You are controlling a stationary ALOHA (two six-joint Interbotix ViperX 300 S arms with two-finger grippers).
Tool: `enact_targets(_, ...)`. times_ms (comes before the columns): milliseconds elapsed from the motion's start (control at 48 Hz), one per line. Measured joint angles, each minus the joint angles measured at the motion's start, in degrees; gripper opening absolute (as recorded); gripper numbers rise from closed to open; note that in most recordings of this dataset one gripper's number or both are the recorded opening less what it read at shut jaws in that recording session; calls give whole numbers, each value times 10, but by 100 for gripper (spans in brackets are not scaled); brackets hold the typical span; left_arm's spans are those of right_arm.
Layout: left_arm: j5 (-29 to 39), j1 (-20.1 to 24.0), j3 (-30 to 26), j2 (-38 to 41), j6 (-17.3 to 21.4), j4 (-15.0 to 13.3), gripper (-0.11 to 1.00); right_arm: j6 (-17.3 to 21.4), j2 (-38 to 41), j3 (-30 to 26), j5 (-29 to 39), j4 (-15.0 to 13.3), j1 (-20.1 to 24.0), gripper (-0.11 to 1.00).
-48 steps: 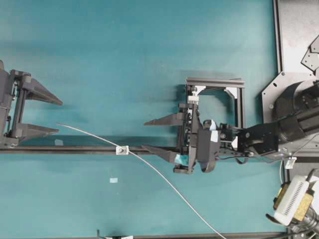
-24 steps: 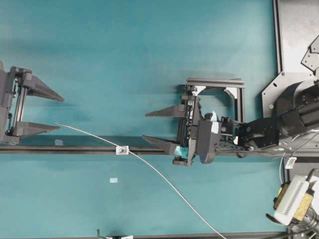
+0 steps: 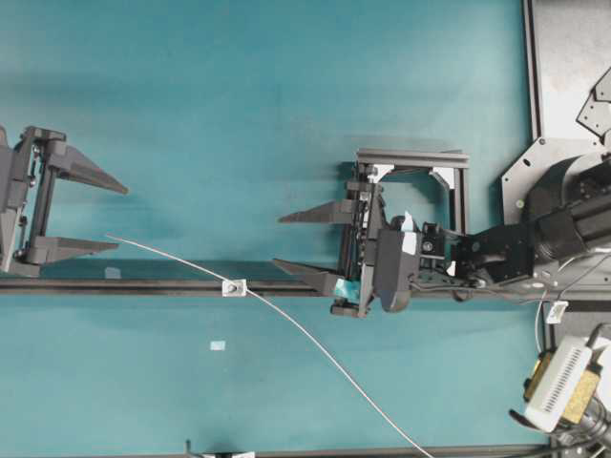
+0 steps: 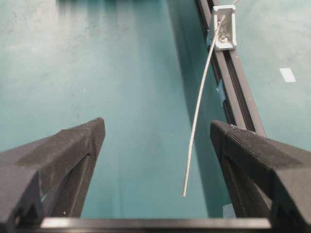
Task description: Insert the wire into the hole on the right side and pull it with the left arm.
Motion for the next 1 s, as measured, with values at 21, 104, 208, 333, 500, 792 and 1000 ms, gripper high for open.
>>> enact_targets(21, 0, 1, 0, 0, 0, 0, 81, 0, 0, 1, 1, 1, -1, 74)
enact_targets(104, -1, 1, 0, 0, 0, 0, 81, 0, 0, 1, 0, 1, -1, 74)
enact_targets(208, 0, 1, 0, 0, 0, 0, 81, 0, 0, 1, 0, 0, -1, 74)
enact_targets(333, 0, 1, 0, 0, 0, 0, 81, 1, 0, 1, 0, 0, 0, 74)
enact_targets(500, -1, 1, 0, 1, 0, 0, 81, 3, 0, 1, 1, 0, -1, 74)
enact_targets(792, 0, 0, 0, 0, -1, 0, 81, 11, -6, 1, 1, 0, -1, 74)
enact_targets(1000, 0, 1, 0, 0, -2, 0, 81, 28, -23, -3, 23, 0, -1, 74)
